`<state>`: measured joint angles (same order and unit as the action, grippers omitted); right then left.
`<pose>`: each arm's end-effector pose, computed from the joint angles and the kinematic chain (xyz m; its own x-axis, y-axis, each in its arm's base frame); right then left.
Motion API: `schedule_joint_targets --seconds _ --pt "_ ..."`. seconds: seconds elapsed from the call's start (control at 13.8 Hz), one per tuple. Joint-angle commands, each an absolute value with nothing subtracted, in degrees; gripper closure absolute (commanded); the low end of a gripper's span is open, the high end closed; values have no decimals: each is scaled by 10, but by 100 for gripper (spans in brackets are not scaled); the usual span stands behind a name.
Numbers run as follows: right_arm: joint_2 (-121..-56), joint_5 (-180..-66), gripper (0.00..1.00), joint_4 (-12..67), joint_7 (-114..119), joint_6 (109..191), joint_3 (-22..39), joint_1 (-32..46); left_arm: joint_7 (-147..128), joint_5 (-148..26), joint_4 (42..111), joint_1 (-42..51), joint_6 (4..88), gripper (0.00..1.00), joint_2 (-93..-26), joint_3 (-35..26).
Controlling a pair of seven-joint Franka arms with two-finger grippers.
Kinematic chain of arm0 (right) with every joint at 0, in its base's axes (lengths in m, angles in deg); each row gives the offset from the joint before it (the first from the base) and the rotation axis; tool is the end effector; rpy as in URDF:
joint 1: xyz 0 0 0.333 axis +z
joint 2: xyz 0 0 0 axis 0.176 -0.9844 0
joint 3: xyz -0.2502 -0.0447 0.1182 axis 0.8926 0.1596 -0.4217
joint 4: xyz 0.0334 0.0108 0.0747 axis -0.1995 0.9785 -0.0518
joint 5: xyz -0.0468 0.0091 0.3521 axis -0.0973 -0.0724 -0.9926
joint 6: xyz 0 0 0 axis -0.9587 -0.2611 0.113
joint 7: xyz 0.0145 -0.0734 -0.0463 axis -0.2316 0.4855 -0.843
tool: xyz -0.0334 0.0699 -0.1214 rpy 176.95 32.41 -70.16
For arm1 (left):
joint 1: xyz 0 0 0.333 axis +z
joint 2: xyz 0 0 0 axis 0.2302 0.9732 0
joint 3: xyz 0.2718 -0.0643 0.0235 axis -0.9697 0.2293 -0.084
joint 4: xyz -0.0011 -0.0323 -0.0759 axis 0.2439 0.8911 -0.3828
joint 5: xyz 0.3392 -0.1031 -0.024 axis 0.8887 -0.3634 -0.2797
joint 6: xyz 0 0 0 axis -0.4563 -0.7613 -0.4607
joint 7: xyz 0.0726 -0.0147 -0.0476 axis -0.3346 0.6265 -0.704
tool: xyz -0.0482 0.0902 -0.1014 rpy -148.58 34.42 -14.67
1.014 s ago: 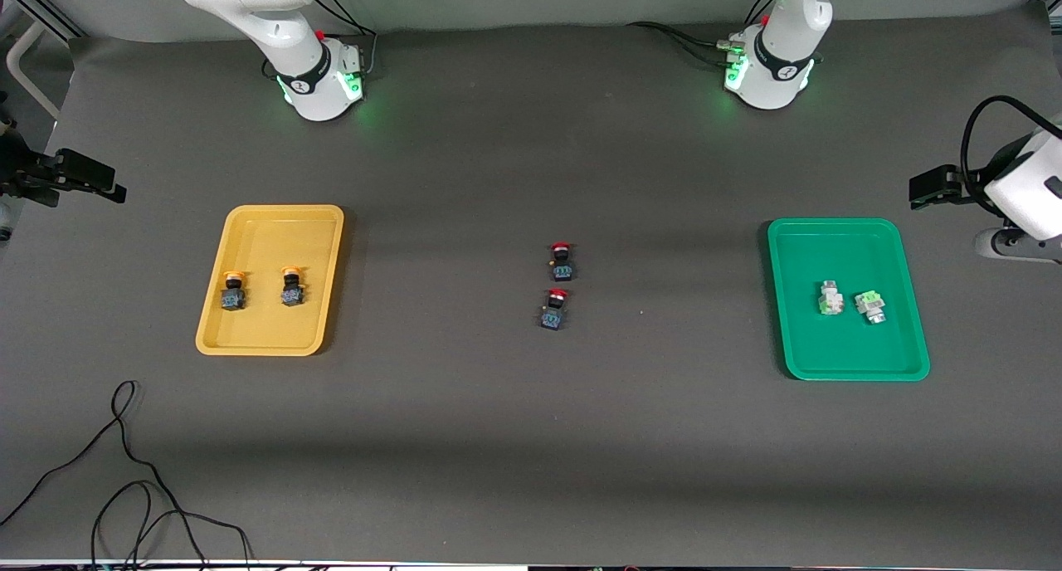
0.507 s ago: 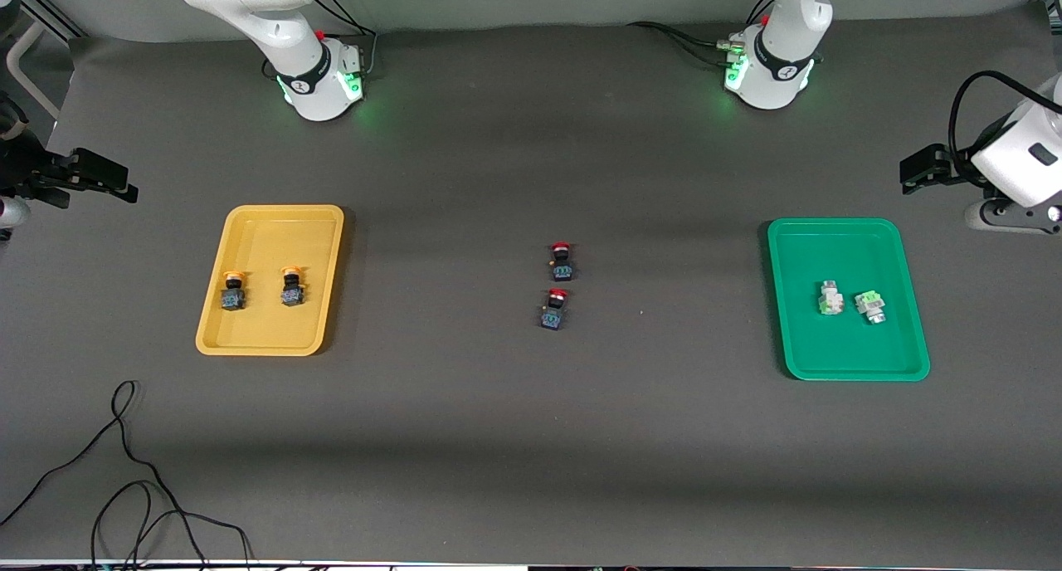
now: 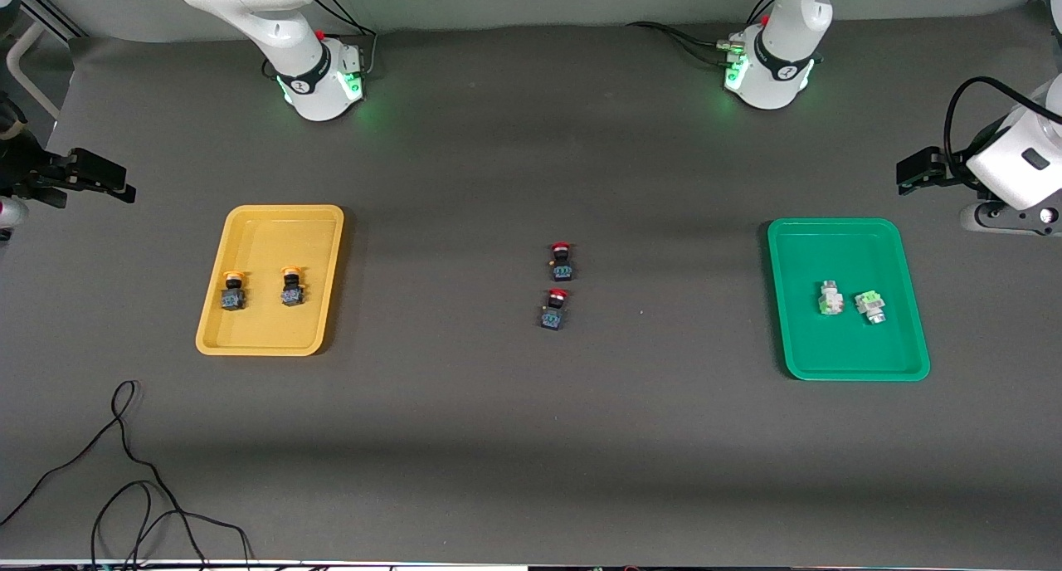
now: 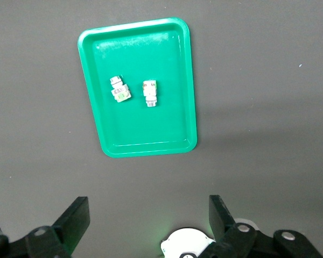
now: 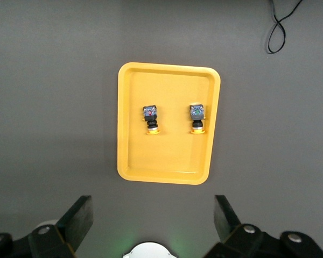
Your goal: Place green and yellow buttons in trays
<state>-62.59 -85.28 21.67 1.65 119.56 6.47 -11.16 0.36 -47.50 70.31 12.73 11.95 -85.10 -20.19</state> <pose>0.4891 -0.0384 0.5441 0.9951 0.0254 -0.0957 0.0256 -0.9997 0.0004 0.4932 -0.0131 0.5190 0.9773 -0.1021 -0.1854 -0.1168 -0.9907 -0.0699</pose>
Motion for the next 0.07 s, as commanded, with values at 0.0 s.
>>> schedule_joint_targets --seconds 0.0 --pt "-622 -837 0 214 28 1195 64 -108 8 -482 712 127 127 1 -861 -206"
